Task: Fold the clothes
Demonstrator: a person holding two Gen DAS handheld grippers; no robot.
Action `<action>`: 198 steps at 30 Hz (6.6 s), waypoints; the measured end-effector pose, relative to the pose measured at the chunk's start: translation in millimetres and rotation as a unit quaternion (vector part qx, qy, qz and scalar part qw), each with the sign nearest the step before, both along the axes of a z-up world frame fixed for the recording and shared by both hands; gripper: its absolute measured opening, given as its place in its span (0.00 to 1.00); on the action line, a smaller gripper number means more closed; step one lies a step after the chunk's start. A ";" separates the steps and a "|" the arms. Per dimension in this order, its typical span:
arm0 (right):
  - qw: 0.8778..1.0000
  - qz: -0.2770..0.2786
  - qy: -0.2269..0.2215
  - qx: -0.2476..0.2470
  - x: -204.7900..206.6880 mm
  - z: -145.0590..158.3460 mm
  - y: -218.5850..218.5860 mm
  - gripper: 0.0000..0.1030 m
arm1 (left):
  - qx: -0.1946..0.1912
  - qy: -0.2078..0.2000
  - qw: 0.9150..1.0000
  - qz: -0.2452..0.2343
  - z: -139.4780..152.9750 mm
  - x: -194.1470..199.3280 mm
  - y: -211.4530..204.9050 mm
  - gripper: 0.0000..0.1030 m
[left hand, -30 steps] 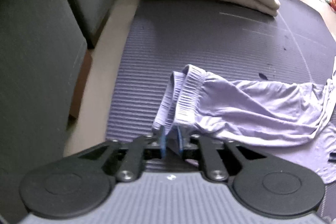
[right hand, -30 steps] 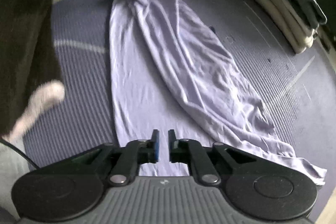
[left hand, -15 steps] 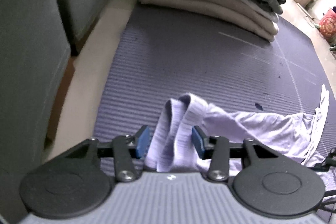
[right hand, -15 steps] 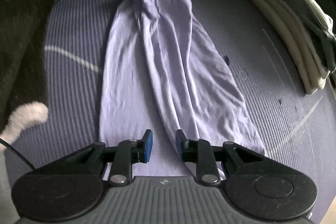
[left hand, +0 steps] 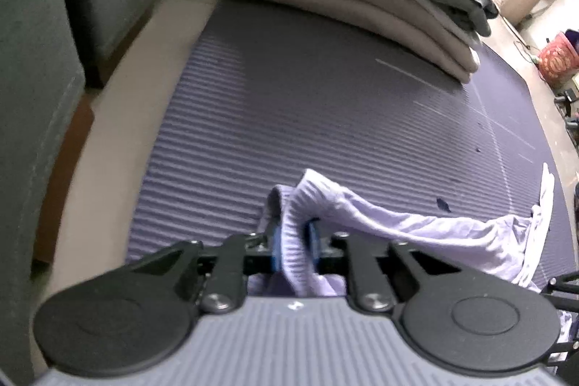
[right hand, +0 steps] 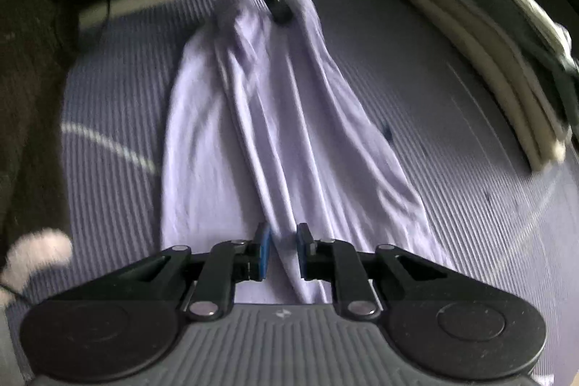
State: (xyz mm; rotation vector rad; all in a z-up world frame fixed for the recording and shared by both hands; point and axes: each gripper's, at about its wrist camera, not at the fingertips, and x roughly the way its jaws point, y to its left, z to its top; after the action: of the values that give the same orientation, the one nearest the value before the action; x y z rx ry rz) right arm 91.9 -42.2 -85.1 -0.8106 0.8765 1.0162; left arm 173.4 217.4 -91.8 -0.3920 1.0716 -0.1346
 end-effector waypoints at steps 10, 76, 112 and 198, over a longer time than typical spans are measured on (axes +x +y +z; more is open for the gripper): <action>0.999 0.028 0.008 0.032 20.3 -23.9 45.5 0.07 | -0.045 0.000 0.999 0.020 -3.1 -3.9 16.8 0.37; 0.997 -0.044 0.005 0.060 51.4 40.1 13.5 0.37 | 0.054 -0.059 0.995 0.051 11.8 -13.1 18.0 0.66; 0.825 -0.564 0.049 0.006 206.2 6.7 -272.6 0.31 | 0.083 -0.148 0.929 -0.328 3.9 -24.8 -252.7 0.53; 0.707 -0.684 0.077 0.163 32.7 15.3 -429.4 0.00 | 0.134 -0.178 0.834 -0.505 23.9 -106.3 -251.9 0.01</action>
State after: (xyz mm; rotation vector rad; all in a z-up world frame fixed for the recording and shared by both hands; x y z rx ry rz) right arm 124.5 -471.5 -69.8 0.3427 1.0752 -0.1444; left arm 67.1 -34.6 -68.0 0.4867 0.8092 -0.9552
